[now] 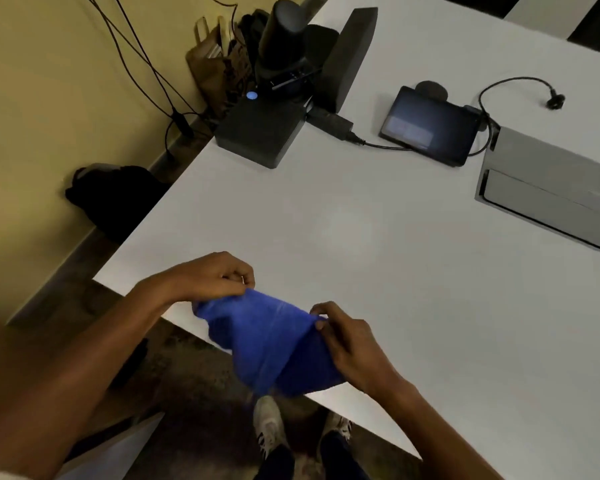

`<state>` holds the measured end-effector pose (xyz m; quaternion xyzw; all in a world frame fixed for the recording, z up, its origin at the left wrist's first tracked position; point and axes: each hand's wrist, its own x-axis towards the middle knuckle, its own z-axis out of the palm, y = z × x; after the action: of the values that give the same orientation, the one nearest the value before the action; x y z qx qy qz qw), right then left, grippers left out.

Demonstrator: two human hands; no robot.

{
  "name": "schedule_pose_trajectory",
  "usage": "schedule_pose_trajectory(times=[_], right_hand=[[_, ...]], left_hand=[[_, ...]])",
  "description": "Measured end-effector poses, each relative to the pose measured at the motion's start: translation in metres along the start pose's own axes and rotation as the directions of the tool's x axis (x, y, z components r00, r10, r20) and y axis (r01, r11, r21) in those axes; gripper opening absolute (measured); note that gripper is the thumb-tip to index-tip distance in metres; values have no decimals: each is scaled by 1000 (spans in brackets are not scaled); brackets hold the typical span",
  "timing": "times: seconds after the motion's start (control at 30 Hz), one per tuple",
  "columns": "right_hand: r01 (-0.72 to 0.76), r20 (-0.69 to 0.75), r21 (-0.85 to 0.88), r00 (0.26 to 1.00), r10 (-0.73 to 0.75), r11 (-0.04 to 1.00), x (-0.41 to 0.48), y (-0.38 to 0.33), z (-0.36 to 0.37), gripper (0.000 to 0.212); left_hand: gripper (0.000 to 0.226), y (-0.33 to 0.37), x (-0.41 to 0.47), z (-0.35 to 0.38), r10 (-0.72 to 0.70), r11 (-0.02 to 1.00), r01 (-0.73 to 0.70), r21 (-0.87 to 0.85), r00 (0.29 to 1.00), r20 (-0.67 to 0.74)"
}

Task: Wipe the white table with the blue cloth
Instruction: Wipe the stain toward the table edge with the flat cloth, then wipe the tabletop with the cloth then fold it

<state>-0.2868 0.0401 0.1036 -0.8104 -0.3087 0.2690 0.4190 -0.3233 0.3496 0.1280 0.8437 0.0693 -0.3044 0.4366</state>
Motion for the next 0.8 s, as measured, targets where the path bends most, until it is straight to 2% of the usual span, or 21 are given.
schedule_pose_trajectory(times=[0.07, 0.13, 0.2, 0.27, 0.3, 0.37, 0.5, 0.63, 0.73, 0.8], right_hand=[[-48, -98, 138, 993, 62, 989, 3, -4, -14, 17], [-109, -106, 212, 985, 134, 971, 7, -1, -32, 15], [-188, 9, 172, 982, 189, 967, 14, 5, -57, 22], [-202, 144, 52, 971, 193, 978, 21, 15, -84, 16], [-190, 147, 32, 972, 183, 981, 25, 22, -96, 12], [-169, 48, 48, 985, 167, 984, 32, 38, -114, 15], [-144, -121, 71, 981, 152, 987, 41, 63, -138, 16], [-103, -369, 125, 918, 143, 987, 52, 77, -162, 19], [-79, -510, 263, 835, 208, 962, 59, 81, -176, 8], [-90, -562, 355, 775, 289, 930, 65, 85, -187, 12]], left_hand=[[17, 7, 9, 0, 5, 992, -10, -127, 999, -40], [12, 13, 21, -1, -11, 980, -2, -201, 998, -64], [15, 21, 31, -7, -32, 984, 27, -177, 999, -27], [26, 32, 42, -17, -90, 991, 99, -91, 991, 98], [29, 38, 48, -20, -118, 992, 125, -35, 980, 163], [32, 47, 61, -24, -142, 989, 131, 62, 965, 218], [32, 67, 89, -27, -125, 990, 118, 82, 988, 92], [32, 84, 112, -28, -10, 983, -4, -182, 997, -72], [47, 89, 131, -29, -17, 901, -45, -432, 990, -139], [36, 91, 146, -26, -39, 828, -54, -558, 987, -153]])
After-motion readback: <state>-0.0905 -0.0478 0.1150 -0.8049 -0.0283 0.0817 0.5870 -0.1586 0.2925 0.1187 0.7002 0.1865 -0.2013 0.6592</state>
